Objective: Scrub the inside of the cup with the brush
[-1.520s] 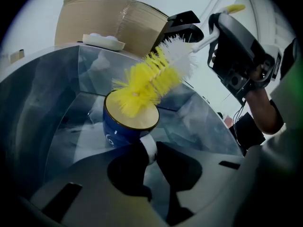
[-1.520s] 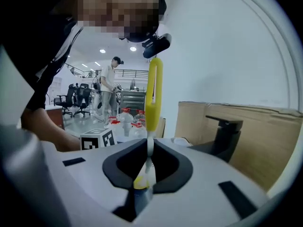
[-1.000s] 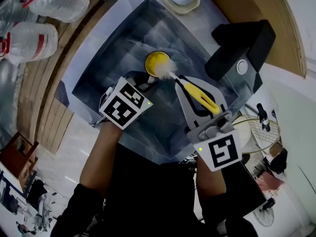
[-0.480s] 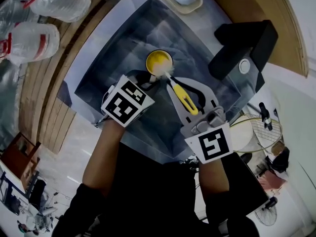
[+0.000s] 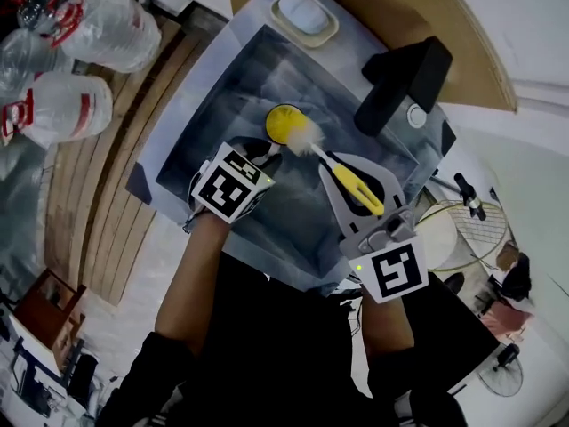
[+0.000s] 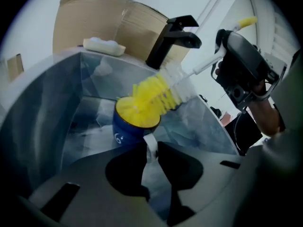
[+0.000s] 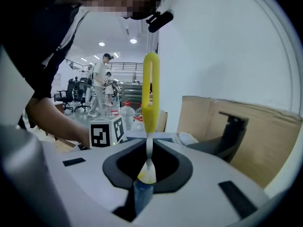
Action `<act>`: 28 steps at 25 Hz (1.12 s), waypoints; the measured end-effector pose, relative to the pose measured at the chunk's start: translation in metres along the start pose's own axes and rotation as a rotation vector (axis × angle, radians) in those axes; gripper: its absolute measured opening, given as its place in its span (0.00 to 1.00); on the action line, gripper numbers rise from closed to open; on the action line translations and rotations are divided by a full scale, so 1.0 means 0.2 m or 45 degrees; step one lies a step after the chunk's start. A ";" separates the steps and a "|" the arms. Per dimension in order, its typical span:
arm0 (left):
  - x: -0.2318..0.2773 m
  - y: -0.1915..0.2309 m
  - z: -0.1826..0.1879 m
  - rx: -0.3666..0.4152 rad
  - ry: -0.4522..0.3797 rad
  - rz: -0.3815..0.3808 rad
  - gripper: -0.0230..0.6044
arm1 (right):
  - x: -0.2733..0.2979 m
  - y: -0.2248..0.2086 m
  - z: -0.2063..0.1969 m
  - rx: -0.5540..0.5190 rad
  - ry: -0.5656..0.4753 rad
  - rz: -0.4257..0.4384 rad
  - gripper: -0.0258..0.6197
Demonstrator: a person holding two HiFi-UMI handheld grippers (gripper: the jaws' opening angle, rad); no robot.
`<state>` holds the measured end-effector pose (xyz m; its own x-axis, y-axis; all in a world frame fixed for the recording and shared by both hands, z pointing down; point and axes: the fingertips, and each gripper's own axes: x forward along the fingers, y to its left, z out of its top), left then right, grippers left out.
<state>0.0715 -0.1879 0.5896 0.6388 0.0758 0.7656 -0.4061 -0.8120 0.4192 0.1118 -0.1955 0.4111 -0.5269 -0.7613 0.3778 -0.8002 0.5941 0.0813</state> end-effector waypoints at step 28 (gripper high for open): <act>-1.98 -1.16 0.77 0.504 -1.302 0.354 0.11 | -1.71 0.04 0.73 0.204 -0.427 -0.753 0.10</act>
<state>0.0137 -0.1188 0.1138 0.8670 -0.4976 -0.0263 -0.4982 -0.8667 -0.0267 0.2443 0.0318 0.1467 -0.0289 -0.9996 0.0046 -0.9988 0.0290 0.0386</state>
